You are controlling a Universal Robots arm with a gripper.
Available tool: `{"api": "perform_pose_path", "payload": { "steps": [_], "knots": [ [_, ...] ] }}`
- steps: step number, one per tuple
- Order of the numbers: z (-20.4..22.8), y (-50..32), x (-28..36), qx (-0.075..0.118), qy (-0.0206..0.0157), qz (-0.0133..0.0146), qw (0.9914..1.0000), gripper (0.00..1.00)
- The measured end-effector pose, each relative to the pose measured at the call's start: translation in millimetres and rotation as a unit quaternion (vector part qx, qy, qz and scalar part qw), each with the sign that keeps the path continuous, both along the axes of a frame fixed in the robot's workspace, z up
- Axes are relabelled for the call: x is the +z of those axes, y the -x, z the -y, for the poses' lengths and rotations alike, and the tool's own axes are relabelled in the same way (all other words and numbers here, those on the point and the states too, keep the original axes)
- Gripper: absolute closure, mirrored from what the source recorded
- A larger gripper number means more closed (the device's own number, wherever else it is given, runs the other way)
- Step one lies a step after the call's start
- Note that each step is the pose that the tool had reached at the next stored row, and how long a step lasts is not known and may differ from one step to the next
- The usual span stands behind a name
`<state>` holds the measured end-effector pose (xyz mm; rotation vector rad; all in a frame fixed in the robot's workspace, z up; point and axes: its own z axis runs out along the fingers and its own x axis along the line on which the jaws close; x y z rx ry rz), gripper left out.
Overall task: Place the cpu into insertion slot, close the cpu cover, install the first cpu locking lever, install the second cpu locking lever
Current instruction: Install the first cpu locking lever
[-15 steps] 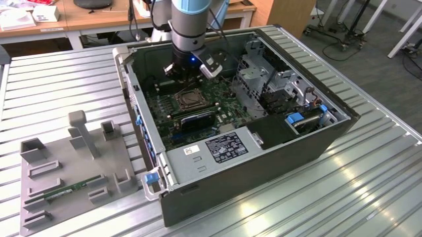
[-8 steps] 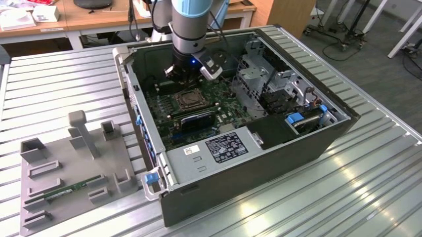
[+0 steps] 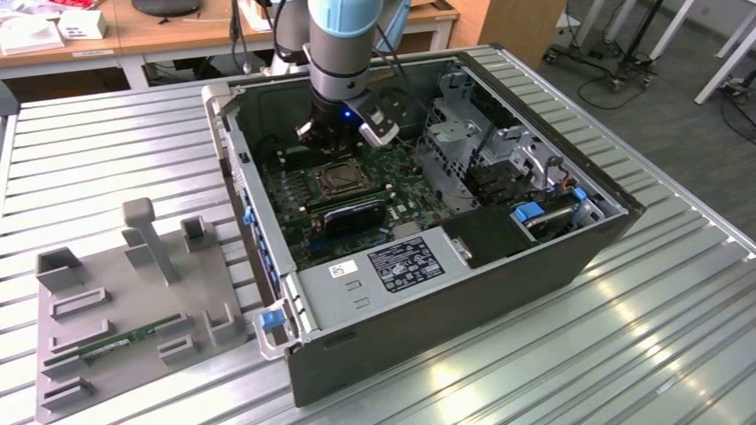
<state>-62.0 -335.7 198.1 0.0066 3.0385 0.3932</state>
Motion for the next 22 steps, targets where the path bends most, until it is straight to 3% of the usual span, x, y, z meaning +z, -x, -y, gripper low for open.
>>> {"api": "perform_pose_path", "payload": {
  "steps": [10,15,22],
  "knots": [
    [0.1,-1.4,-5.6,0.0,0.0036,0.0,0.99999,0.89],
    [0.1,-1.7,-5.9,0.0,0.0037,0.0,0.99999,0.89],
    [0.0,-1.7,1.8,0.0,0.0036,0.0,0.99999,0.89]
  ]
}}
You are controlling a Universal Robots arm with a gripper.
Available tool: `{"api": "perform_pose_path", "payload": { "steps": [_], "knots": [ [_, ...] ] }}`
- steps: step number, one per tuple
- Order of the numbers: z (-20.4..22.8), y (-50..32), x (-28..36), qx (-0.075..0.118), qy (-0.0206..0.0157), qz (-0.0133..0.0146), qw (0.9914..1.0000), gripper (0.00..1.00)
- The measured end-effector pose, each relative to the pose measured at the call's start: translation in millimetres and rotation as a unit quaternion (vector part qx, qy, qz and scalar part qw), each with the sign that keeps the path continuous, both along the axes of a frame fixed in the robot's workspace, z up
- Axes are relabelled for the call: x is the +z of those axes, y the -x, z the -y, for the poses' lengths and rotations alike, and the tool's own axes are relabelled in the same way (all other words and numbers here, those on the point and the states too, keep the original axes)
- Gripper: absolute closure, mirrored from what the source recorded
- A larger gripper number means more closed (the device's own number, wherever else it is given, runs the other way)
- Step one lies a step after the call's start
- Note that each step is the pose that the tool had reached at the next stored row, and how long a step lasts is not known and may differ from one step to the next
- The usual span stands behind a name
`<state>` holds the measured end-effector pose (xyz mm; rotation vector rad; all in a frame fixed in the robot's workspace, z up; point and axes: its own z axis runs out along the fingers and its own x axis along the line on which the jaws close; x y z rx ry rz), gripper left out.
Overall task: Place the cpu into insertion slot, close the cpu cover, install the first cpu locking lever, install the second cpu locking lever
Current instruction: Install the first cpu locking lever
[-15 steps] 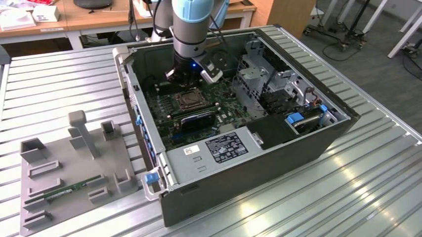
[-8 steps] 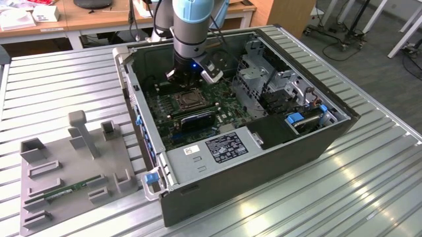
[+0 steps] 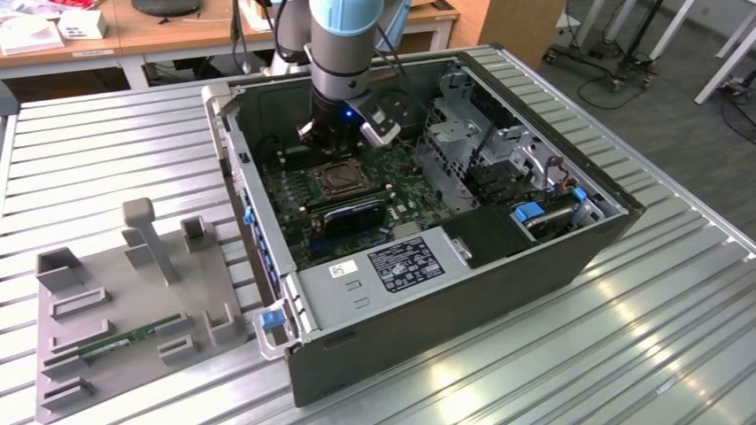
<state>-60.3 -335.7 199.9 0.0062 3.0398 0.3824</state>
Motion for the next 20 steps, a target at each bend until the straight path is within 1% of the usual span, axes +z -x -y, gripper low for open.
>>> {"api": "perform_pose_path", "payload": {
  "steps": [5,12,20],
  "knots": [
    [-0.6,0.2,3.4,0.0,0.0,0.0,1.0,0.89],
    [-4.6,3.6,4.5,0.0,0.0001,0.0,1.0,0.89],
    [-4.7,4.6,6.0,0.0,0.0,0.0002,1.0,0.89]
  ]
}}
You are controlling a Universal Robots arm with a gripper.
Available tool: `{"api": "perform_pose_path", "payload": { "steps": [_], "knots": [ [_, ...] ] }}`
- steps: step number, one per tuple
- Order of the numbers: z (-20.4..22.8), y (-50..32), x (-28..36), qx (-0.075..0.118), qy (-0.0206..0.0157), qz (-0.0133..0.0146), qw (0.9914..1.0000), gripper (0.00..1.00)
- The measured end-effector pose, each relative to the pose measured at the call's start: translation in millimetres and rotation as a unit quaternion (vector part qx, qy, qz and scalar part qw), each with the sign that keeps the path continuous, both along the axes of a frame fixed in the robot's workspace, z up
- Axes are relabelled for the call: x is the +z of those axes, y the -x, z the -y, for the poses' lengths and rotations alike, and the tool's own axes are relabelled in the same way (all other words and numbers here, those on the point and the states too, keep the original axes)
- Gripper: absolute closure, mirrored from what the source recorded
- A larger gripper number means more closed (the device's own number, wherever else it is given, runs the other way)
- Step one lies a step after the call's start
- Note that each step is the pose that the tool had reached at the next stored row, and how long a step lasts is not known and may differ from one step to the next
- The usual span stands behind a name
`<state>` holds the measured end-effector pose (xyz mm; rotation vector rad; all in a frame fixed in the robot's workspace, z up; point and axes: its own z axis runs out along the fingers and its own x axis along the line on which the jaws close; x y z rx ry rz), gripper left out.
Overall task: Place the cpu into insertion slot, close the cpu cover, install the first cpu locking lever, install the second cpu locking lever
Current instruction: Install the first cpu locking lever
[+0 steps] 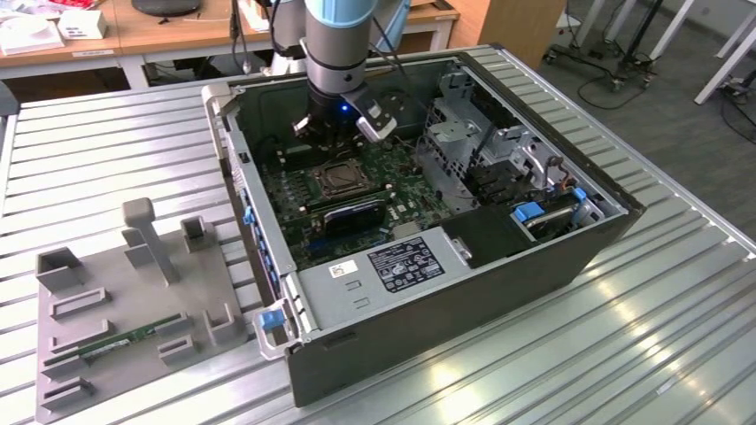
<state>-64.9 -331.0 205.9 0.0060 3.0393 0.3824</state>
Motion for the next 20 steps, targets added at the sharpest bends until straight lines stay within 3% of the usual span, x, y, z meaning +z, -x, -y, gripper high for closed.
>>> {"api": "perform_pose_path", "payload": {
  "steps": [20],
  "knots": [
    [-0.1,-5.0,0.1,0.0,-0.0004,-0.0006,1.0,0.89]
  ]
}}
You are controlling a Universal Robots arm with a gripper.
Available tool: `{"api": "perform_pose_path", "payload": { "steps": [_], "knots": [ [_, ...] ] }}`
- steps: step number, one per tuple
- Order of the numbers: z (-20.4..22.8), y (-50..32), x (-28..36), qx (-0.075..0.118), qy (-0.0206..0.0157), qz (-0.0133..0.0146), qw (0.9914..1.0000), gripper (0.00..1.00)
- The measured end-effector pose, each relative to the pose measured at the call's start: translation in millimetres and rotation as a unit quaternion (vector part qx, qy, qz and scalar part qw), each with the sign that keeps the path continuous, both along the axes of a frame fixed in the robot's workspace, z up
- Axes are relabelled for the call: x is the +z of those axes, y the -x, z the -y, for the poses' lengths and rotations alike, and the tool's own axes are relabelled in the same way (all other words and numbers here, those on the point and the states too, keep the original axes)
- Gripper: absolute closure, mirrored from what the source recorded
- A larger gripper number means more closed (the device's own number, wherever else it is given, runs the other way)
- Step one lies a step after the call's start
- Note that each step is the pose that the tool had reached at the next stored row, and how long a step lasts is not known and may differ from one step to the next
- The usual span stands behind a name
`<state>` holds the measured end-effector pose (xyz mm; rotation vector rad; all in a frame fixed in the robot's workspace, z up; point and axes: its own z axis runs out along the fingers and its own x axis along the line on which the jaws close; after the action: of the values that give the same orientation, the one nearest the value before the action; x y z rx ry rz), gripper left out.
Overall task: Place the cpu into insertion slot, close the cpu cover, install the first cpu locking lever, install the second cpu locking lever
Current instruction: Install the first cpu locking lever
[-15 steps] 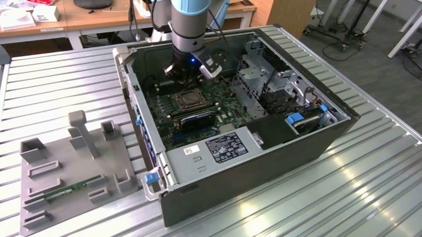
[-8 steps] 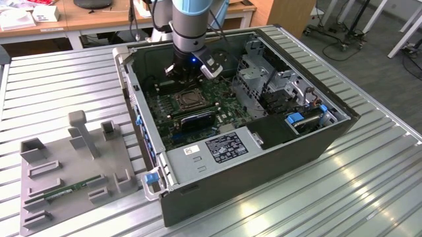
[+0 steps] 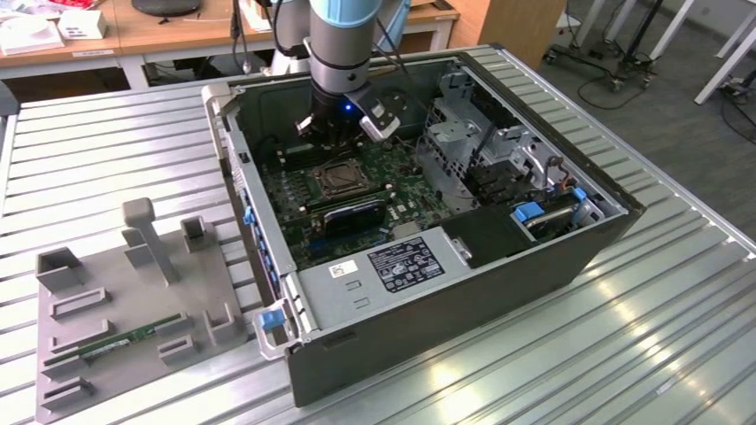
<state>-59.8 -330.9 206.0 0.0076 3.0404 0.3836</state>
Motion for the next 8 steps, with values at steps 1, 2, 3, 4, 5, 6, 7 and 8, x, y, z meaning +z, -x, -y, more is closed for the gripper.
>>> {"api": "perform_pose_path", "payload": {
  "steps": [1,2,3,4,5,6,7,8],
  "knots": [
    [-0.2,0.1,0.0,0.0,0.0,0.0,1.0,0.89],
    [-0.5,0.3,0.0,0.0,0.0,0.0,1.0,0.89],
    [-0.8,0.5,-0.1,0.0,-0.0001,0.0001,1.0,0.89],
    [-0.9,0.6,0.0,0.0,-0.0001,0.0,1.0,0.89],
    [-1.0,0.6,-0.1,0.0,-0.0001,0.0001,1.0,0.89],
    [-1.0,0.6,-0.1,0.0,-0.0001,0.0,1.0,0.89],
    [-1.1,0.7,-0.1,0.0,-0.0001,0.0,1.0,0.89],
    [-1.1,0.7,-0.1,0.0,-0.0005,0.0001,1.0,0.89]
  ]
}}
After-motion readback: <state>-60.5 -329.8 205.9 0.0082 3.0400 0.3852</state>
